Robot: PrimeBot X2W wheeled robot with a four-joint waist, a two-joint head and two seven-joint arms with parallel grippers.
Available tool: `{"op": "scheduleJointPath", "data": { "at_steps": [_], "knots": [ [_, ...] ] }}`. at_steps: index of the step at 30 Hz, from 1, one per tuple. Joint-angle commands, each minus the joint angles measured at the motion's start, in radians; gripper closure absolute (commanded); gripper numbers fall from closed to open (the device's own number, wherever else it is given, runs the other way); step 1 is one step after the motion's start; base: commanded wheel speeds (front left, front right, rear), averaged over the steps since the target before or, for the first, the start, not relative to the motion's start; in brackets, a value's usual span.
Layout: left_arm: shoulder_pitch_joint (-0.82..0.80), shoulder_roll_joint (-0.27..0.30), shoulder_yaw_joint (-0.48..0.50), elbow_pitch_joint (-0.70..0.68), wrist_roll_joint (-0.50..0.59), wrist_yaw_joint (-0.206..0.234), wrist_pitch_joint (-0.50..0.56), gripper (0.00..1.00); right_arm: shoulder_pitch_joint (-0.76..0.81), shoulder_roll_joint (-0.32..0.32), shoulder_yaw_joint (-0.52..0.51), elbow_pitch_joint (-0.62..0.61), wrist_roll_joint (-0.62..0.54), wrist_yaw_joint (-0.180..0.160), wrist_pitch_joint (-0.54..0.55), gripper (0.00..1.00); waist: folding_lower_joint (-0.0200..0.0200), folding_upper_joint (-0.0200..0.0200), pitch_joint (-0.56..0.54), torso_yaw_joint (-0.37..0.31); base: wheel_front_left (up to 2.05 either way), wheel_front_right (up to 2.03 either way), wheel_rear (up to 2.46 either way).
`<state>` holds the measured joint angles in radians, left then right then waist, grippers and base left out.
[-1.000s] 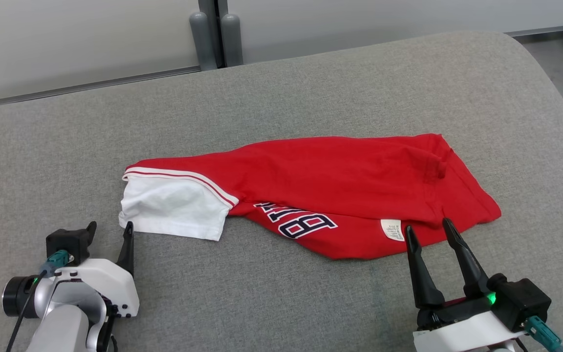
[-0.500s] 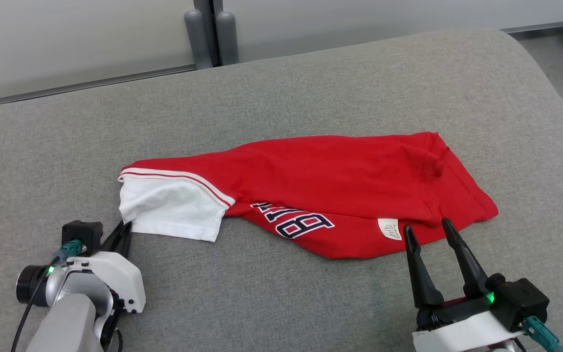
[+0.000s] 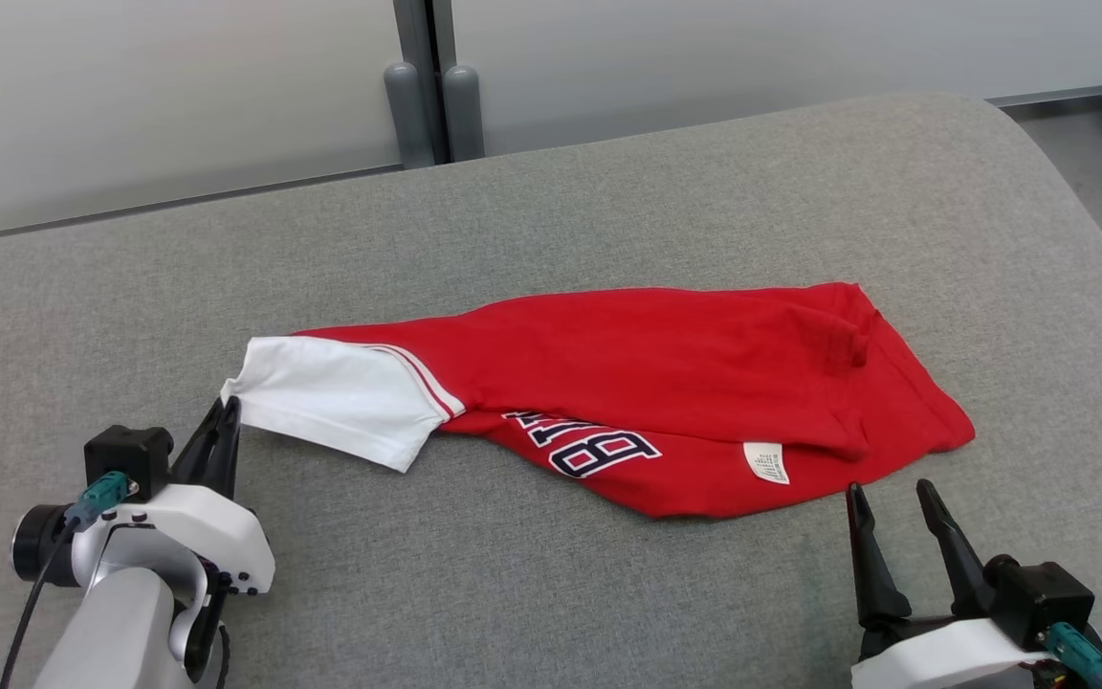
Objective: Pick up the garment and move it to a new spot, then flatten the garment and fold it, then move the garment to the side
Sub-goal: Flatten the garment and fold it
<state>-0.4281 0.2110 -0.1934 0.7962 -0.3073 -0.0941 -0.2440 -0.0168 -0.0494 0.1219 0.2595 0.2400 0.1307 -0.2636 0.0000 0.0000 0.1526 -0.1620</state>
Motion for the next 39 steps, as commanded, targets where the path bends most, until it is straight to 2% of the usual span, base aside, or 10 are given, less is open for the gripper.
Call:
{"op": "scheduleJointPath", "data": {
  "at_steps": [1, 13, 22, 23, 24, 25, 26, 33, 36, 39],
  "knots": [
    [0.015, 0.014, 0.007, -0.023, -0.006, 0.005, -0.003, 1.0, -0.03, -0.006, -0.006, 0.054, 0.001, 0.0, -0.001, 0.0, 0.0, 0.0, -0.004, 0.004, 0.0, 0.0, 0.0],
    [0.051, 0.048, 0.032, -0.177, -0.032, 0.048, 0.037, 1.0, -0.251, -0.054, 0.034, 0.437, -0.02, 0.0, -0.001, 0.0, 0.0, 0.0, 0.008, 0.004, 0.0, 0.0, 0.0],
    [0.054, 0.06, 0.027, -0.247, -0.043, 0.06, 0.074, 1.0, -0.365, -0.059, 0.076, 0.539, -0.023, 0.0, -0.001, 0.0, 0.0, 0.0, 0.036, 0.018, 0.0, 0.0, 0.0],
    [0.054, 0.061, 0.027, -0.251, -0.044, 0.061, 0.077, 1.0, -0.37, -0.058, 0.078, 0.547, -0.024, 0.0, -0.001, 0.09, 0.0, 0.0, 0.038, 0.02, 0.0, 0.0, 0.0],
    [0.054, 0.061, 0.026, -0.255, -0.045, 0.061, 0.08, 1.0, -0.374, -0.057, 0.082, 0.554, -0.023, 0.0, -0.001, 0.36, 0.0, 0.0, 0.039, 0.022, 0.0, 0.0, 0.0],
    [0.054, 0.062, 0.025, -0.258, -0.046, 0.063, 0.083, 1.0, -0.378, -0.056, 0.086, 0.557, -0.022, 0.0, -0.001, 0.73, 0.0, 0.0, 0.04, 0.024, 0.0, 0.0, 0.0],
    [0.054, 0.063, 0.024, -0.261, -0.046, 0.063, 0.083, 1.0, -0.379, -0.056, 0.092, 0.561, -0.021, 0.0, -0.001, 1.0, 0.0, 0.0, 0.04, 0.025, 0.0, 0.0, 0.0],
    [0.047, 0.055, 0.026, -0.291, -0.063, 0.055, 0.075, 1.0, -0.348, -0.067, 0.097, 0.518, 0.006, 0.0, -0.001, 1.0, 0.0, 0.0, 0.022, 0.033, 0.0, 0.0, 0.0],
    [0.025, 0.045, 0.038, -0.332, -0.1, 0.032, 0.07, 1.0, -0.326, -0.07, 0.09, 0.422, 0.065, 0.0, -0.001, 1.0, 0.0, 0.0, 0.004, 0.032, 0.0, 0.0, 0.0],
    [-0.035, 0.045, 0.049, -0.417, -0.146, 0.012, 0.092, 1.0, -0.34, -0.123, 0.1, 0.284, 0.149, 0.0, 0.005, 1.0, 0.0, 0.0, -0.016, 0.027, 0.0, 0.0, 0.0]
  ]
}}
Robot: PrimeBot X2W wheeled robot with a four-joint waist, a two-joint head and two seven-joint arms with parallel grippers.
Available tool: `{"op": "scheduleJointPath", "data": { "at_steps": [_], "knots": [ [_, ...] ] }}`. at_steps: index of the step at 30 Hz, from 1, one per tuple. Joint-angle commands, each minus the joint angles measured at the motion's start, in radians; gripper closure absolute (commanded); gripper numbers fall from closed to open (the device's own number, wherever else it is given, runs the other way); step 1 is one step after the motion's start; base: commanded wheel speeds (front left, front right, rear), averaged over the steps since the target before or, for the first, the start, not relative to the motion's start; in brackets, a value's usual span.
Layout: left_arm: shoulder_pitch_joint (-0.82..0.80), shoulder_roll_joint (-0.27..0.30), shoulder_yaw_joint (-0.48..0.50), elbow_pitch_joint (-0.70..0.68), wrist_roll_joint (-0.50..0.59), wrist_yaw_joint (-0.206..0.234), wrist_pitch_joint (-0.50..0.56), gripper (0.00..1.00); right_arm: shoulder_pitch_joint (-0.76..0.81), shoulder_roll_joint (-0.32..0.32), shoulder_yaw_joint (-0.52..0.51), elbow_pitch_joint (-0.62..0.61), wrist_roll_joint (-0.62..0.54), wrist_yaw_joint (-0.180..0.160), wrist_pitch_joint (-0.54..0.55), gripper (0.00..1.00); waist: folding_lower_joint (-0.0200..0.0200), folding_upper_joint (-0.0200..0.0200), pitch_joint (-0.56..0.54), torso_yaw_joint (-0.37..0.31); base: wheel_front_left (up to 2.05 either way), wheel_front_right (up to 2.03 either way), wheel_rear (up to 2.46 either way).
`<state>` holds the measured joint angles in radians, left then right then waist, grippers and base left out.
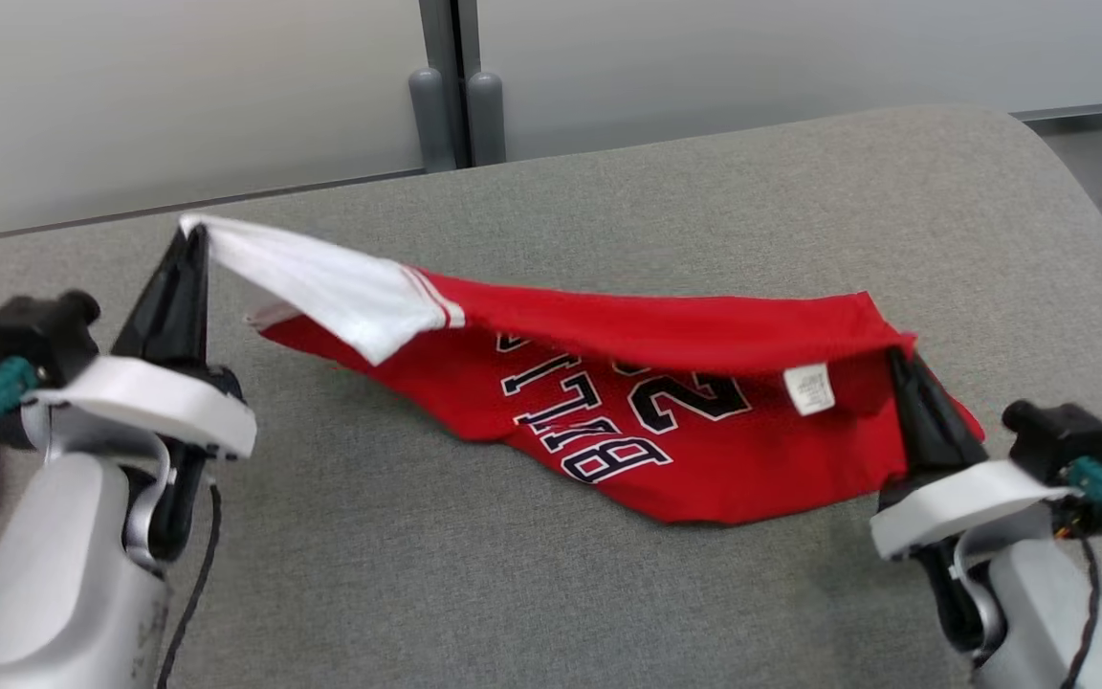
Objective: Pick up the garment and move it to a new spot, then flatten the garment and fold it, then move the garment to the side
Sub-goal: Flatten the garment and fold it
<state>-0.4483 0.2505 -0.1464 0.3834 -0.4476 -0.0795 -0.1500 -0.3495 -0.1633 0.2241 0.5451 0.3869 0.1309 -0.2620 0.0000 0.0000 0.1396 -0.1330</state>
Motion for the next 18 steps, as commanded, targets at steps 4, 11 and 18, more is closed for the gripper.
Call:
{"op": "scheduleJointPath", "data": {
  "at_steps": [4, 11, 18],
  "knots": [
    [-0.124, 0.018, 0.023, -0.074, -0.052, -0.007, 0.08, 1.0, -0.113, -0.068, 0.005, -0.132, 0.102, 0.0, 0.097, 1.0, 0.0, 0.0, 0.009, -0.018, 0.0, 0.0, 0.0],
    [-0.44, 0.049, 0.023, -0.079, -0.071, -0.003, 0.225, 1.0, -0.451, -0.156, -0.029, -0.148, 0.196, 0.0, 0.287, 1.0, 0.0, 0.0, 0.113, -0.014, 0.0, 0.0, 0.0],
    [-0.847, 0.077, -0.045, 0.105, 0.017, -0.022, 0.239, 1.0, -0.799, -0.175, -0.016, -0.019, 0.168, 0.0, 0.329, 1.0, 0.0, 0.0, 0.255, 0.015, 0.0, 0.0, 0.0]
  ]
}}
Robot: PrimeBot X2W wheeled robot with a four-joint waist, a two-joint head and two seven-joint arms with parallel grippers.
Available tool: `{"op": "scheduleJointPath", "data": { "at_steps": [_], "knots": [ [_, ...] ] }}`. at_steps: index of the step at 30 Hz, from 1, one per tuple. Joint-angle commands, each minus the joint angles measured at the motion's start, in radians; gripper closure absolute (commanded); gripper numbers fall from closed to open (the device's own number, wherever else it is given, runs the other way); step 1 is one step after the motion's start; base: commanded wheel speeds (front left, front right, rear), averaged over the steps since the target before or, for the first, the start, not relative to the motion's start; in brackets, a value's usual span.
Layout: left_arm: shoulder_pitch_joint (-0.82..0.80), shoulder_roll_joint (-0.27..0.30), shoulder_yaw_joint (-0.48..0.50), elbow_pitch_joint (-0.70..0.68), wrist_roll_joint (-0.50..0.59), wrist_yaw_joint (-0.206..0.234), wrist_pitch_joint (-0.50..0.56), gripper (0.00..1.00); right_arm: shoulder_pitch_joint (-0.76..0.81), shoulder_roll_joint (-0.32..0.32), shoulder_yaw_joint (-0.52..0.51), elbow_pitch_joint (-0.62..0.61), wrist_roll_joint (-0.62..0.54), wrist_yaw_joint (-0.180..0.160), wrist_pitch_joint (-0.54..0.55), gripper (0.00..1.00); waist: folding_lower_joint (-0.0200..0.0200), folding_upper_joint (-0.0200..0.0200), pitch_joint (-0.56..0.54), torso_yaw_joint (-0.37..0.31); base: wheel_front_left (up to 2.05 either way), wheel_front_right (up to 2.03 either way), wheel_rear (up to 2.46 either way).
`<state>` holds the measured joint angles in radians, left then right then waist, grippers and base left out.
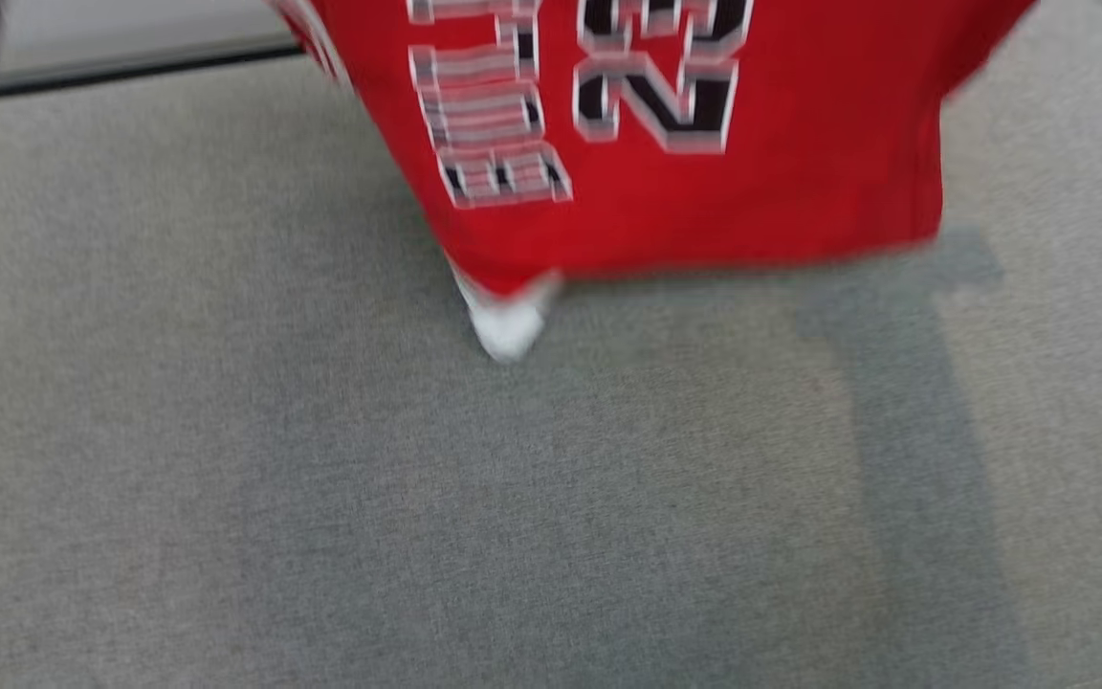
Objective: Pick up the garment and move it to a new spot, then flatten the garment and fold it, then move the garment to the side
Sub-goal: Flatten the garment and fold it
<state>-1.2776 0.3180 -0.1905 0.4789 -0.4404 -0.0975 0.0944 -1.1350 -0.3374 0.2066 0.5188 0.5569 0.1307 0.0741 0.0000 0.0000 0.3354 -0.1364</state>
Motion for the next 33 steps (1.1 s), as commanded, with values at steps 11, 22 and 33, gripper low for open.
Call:
{"op": "scheduleJointPath", "data": {
  "at_steps": [11, 22, 33],
  "knots": [
    [-0.472, 0.002, -0.059, 0.322, 0.16, 0.029, -0.309, 1.0, -0.387, 0.007, 0.056, 0.25, -0.148, 0.0, -0.186, 1.0, 0.0, 0.0, 0.218, 0.072, 0.0, 0.0, 0.0],
    [-0.269, -0.001, -0.015, 0.277, 0.114, -0.02, -0.36, 1.0, -0.356, -0.031, 0.148, 0.395, -0.216, 0.0, -0.318, 1.0, 0.0, 0.0, 0.275, 0.147, 0.0, 0.0, 0.0],
    [0.448, -0.039, 0.065, -0.018, -0.029, -0.032, -0.361, 1.0, 0.078, -0.068, 0.091, 0.279, -0.176, 0.0, -0.34, 1.0, 0.0, 0.0, 0.117, 0.186, 0.0, 0.0, 0.0]
  ]
}}
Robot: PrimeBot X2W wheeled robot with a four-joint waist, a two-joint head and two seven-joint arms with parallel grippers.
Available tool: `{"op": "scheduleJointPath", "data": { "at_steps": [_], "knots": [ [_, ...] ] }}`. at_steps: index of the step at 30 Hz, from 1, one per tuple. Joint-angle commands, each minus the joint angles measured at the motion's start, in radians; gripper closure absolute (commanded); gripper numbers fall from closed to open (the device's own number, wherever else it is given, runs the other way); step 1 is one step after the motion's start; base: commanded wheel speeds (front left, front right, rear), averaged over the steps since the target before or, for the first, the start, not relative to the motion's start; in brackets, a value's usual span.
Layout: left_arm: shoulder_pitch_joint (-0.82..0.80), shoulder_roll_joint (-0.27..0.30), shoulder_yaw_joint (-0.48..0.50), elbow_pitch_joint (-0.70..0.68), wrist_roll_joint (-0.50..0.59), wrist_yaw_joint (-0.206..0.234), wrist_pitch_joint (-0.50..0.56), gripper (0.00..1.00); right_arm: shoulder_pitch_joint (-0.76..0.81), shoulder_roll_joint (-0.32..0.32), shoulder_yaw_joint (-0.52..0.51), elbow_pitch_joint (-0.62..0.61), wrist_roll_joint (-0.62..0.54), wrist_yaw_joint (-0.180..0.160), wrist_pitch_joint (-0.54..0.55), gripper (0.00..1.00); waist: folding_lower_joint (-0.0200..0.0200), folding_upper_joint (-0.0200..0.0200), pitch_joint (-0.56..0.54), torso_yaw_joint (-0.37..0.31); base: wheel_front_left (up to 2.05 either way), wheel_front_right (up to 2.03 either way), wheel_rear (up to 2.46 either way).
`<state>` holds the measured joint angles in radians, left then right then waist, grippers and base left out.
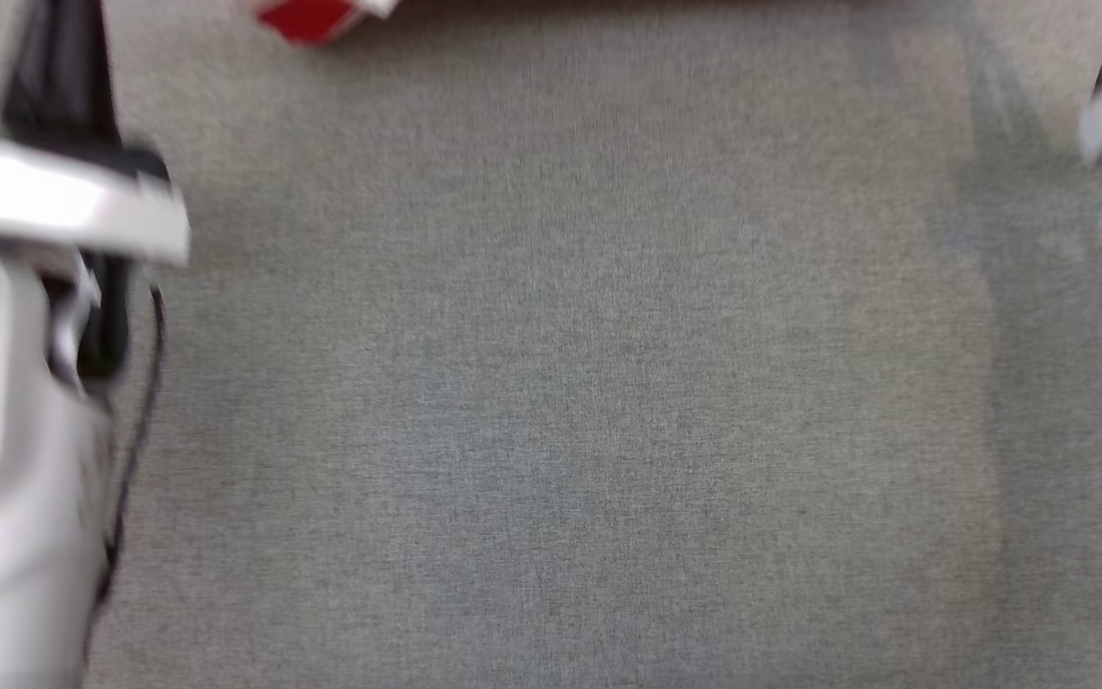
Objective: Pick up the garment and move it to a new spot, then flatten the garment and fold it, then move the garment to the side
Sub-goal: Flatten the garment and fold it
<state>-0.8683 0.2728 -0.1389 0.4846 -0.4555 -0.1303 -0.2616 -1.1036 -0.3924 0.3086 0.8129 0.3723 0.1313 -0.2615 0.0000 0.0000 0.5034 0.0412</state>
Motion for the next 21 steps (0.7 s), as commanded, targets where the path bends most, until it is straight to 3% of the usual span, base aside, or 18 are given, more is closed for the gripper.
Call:
{"op": "scheduleJointPath", "data": {
  "at_steps": [1, 6, 10, 15, 21],
  "knots": [
    [0.111, 0.005, 0.015, -0.056, -0.027, 0.001, -0.004, 1.0, 0.103, -0.018, -0.028, -0.046, 0.012, -0.001, -0.005, 1.0, 0.0, 0.0, -0.07, 0.007, 0.0, 0.0, 0.0],
    [0.441, -0.014, 0.012, -0.194, -0.102, 0.001, 0.011, 1.0, 0.389, -0.017, -0.086, -0.18, 0.02, -0.001, -0.004, 1.0, 0.0, 0.0, -0.163, -0.002, 0.0, 0.0, 0.0],
    [0.639, -0.02, 0.009, -0.301, -0.132, 0.033, 0.059, 1.0, 0.58, -0.012, -0.12, -0.282, 0.006, -0.001, -0.004, 1.0, 0.0, 0.0, -0.219, -0.006, 0.0, 0.0, 0.0],
    [0.824, -0.02, -0.012, -0.46, -0.137, 0.092, 0.137, 1.0, 0.778, 0.006, -0.17, -0.381, -0.042, -0.001, -0.003, 1.0, 0.0, 0.0, -0.284, -0.02, 0.0, 0.0, 0.0],
    [1.0, -0.041, -0.005, -0.599, -0.217, 0.132, 0.217, 1.0, 0.957, 0.029, -0.245, -0.449, -0.078, -0.001, -0.003, 1.0, 0.0, 0.0, -0.332, -0.033, 0.0, 0.0, 0.0]
  ]
}}
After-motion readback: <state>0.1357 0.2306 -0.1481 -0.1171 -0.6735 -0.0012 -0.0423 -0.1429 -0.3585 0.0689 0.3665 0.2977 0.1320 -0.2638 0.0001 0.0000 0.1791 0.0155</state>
